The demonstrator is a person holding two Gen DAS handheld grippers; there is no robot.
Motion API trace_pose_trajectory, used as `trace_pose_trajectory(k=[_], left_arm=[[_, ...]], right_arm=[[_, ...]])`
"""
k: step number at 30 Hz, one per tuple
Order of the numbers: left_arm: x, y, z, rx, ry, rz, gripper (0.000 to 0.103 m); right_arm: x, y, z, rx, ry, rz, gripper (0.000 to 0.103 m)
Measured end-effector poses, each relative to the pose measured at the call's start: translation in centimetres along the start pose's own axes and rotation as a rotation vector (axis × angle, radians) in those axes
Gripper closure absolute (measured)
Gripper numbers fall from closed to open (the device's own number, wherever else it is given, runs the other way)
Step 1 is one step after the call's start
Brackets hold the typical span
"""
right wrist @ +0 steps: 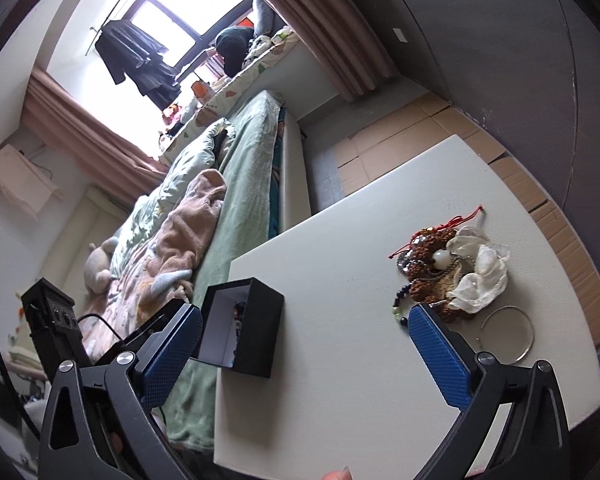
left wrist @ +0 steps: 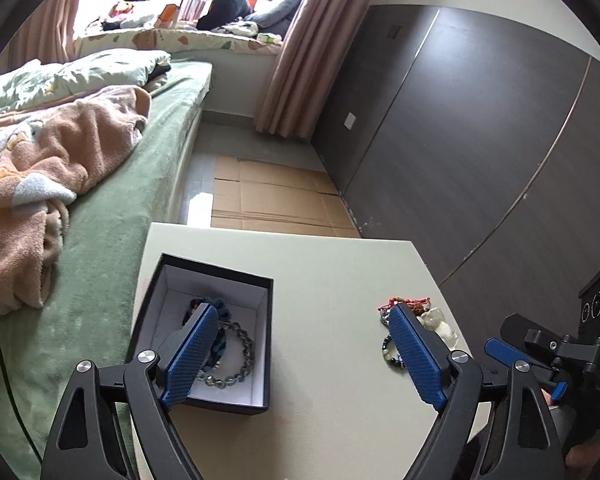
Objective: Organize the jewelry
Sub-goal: 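Release the blue bracelet in the box and lower the dark beaded bracelet in with the right gripper, then reach the left gripper to the green-bead bracelet and grasp it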
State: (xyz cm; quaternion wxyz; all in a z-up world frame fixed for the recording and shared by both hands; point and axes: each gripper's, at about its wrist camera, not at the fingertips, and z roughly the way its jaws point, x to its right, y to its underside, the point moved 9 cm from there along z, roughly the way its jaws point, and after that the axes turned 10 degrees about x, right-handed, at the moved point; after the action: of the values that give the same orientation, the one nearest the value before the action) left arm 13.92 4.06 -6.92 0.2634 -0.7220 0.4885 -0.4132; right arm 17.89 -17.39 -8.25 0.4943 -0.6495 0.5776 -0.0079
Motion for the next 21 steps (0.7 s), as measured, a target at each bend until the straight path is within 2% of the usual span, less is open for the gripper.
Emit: trace_pose_trajectory(k=[3,13,21], left_arm=[[1.3,0.5,0.4,-0.006,0.010,0.033,0.002],[4.9,2.9,2.5,-0.075,0.074,0.100,0.002],[8.0,4.8,4.0,-0.105,0.127,0.175,0.005]], right_arm=[[0.9,-0.5,-0.9,0.006,0.018,-0.013,0.000],[6.1,-2.4,-4.4,0.030,0.095,0.006,0.000],[9.7,-2.4,-5.8,0.002,0.207,0.034,0.000]])
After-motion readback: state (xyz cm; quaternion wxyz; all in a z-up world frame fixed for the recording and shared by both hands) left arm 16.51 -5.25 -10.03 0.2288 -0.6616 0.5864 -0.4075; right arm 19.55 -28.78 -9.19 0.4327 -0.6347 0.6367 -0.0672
